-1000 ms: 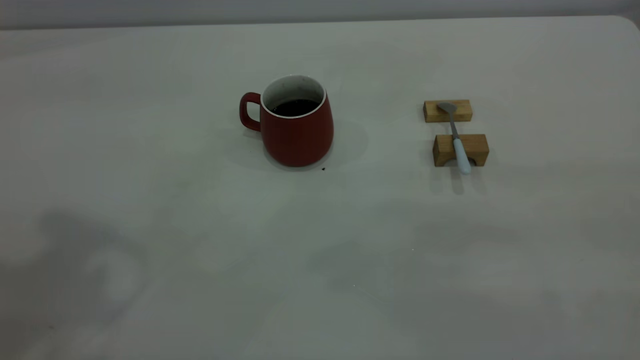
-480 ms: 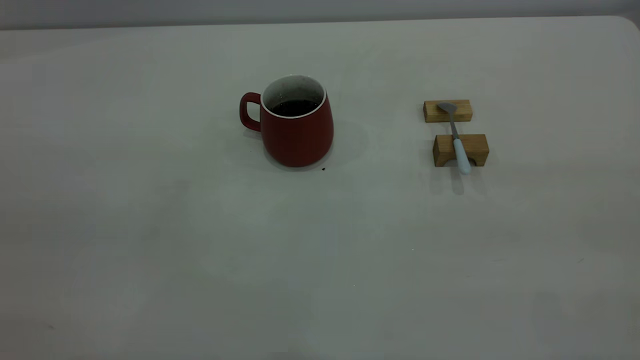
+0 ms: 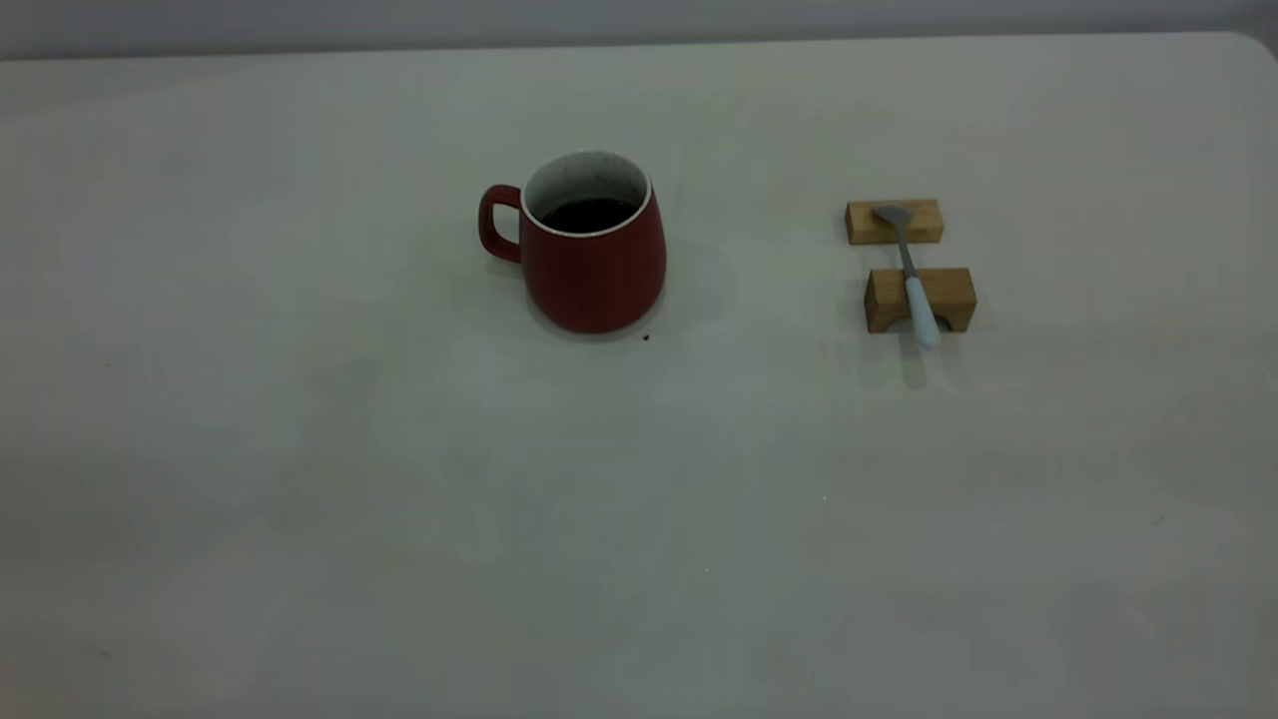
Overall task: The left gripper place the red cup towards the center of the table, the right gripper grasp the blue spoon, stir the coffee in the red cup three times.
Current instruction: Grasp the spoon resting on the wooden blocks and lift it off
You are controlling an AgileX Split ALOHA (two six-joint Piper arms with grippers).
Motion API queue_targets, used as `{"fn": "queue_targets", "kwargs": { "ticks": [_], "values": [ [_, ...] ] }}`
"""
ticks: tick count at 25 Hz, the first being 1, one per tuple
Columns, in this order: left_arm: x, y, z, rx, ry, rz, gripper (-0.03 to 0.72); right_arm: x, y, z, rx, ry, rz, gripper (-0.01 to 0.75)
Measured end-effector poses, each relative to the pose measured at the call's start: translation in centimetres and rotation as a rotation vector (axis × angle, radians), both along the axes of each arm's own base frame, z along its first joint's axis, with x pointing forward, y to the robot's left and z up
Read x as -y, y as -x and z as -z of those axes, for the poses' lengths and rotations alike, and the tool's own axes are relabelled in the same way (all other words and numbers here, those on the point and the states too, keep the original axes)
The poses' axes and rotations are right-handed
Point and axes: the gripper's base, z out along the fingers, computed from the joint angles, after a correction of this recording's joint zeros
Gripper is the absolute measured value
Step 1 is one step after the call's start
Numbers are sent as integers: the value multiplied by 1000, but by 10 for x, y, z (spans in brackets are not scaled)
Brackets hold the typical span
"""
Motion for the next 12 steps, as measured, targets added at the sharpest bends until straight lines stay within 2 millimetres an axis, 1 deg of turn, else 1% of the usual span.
{"fn": "queue_targets", "kwargs": {
  "ticks": [4,8,12],
  "values": [
    [-2,10,1,59,16,-68,446,0,0,0,0,0,0,237],
    [0,11,2,60,13,-169,446,0,0,0,0,0,0,237],
    [1,11,2,60,11,-231,446,0,0,0,0,0,0,237]
  ]
}}
